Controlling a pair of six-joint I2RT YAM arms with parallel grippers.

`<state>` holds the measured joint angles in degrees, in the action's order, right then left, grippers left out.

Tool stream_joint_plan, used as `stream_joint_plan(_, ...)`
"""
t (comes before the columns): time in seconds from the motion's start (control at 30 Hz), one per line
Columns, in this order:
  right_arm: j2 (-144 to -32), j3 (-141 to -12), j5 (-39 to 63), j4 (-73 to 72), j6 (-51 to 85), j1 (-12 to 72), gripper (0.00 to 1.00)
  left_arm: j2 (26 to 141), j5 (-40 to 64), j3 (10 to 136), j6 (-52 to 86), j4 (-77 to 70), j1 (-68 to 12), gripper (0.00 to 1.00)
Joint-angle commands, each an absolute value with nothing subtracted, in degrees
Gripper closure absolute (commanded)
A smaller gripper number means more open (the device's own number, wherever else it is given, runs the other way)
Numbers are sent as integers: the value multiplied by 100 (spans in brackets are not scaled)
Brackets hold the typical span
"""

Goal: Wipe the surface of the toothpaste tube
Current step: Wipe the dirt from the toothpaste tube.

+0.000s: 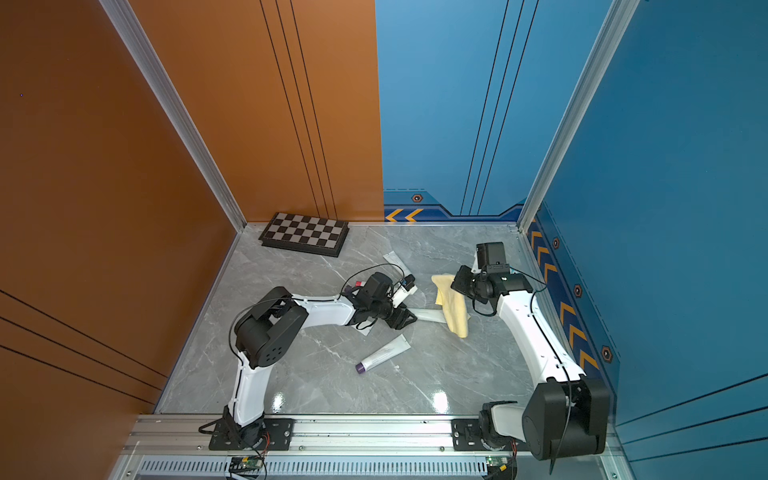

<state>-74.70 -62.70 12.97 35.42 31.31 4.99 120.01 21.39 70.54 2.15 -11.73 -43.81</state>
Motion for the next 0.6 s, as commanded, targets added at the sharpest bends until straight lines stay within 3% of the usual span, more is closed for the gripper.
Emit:
stream_joint_plan(0.0,-7570,-6390,1097,3753,3041,542,100,11944,2241,6843,226,-1126,-4430,37)
stream_joint_plan(0.17,-7752,-6343,997,3745,3023,687,100,11982,2219,6828,234,-1187,-4447,52)
stream_joint_plan(0.43,-8292,-6245,910,3540,3080,1256,100,12120,2203,6816,245,-1251,-4466,53)
stream_joint_plan(0.57,-8665,-6008,1358,3184,3251,1380,100,12129,2171,6819,226,-1252,-4484,56)
